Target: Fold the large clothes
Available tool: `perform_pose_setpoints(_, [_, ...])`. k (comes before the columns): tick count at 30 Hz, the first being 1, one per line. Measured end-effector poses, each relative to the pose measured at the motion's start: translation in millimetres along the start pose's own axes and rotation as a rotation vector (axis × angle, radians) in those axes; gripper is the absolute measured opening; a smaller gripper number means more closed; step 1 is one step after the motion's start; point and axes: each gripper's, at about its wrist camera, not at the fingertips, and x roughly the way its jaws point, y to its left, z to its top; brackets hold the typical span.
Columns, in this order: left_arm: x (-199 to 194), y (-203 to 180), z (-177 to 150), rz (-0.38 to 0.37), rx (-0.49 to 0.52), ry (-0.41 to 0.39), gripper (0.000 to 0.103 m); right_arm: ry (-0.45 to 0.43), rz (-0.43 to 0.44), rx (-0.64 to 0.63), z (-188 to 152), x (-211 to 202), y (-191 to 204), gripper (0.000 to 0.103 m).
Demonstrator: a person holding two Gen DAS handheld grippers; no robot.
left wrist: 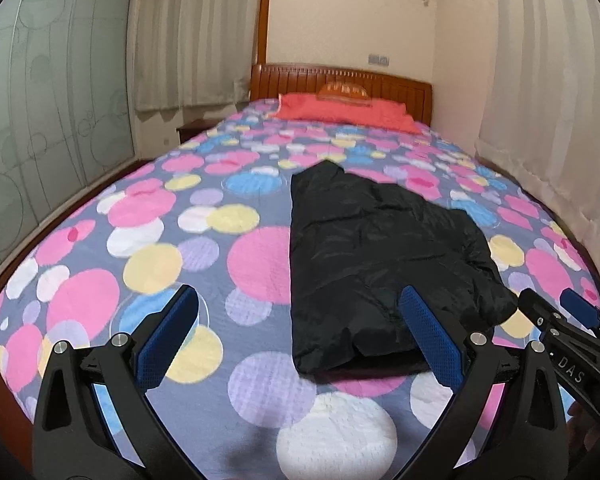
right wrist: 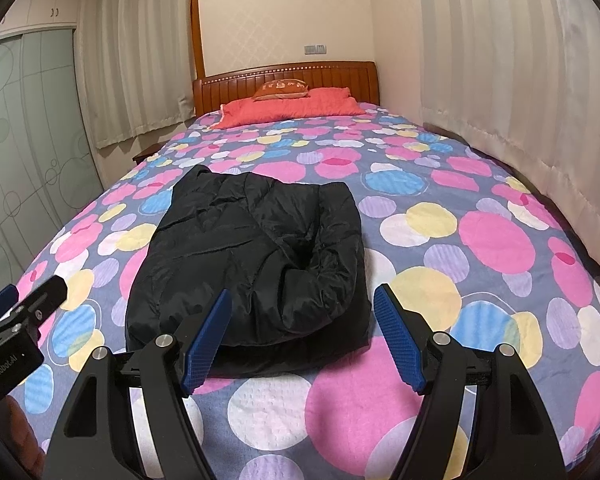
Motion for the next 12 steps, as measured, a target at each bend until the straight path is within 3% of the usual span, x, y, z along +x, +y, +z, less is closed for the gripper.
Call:
perform_pose_setpoints(6, [2.3, -3.6, 2.3, -0.003, 0.024, -0.037, 0.101, 0.003, 0.002, -0.005, -0.5, 2.5, -0.2, 0.072])
perform_pose_setpoints(12, [20.6, 10.4, 4.1, -0.013, -0.032, 0.009, 0.101, 0.013, -0.013, 0.018, -1.2, 11.0, -11.1, 0.073])
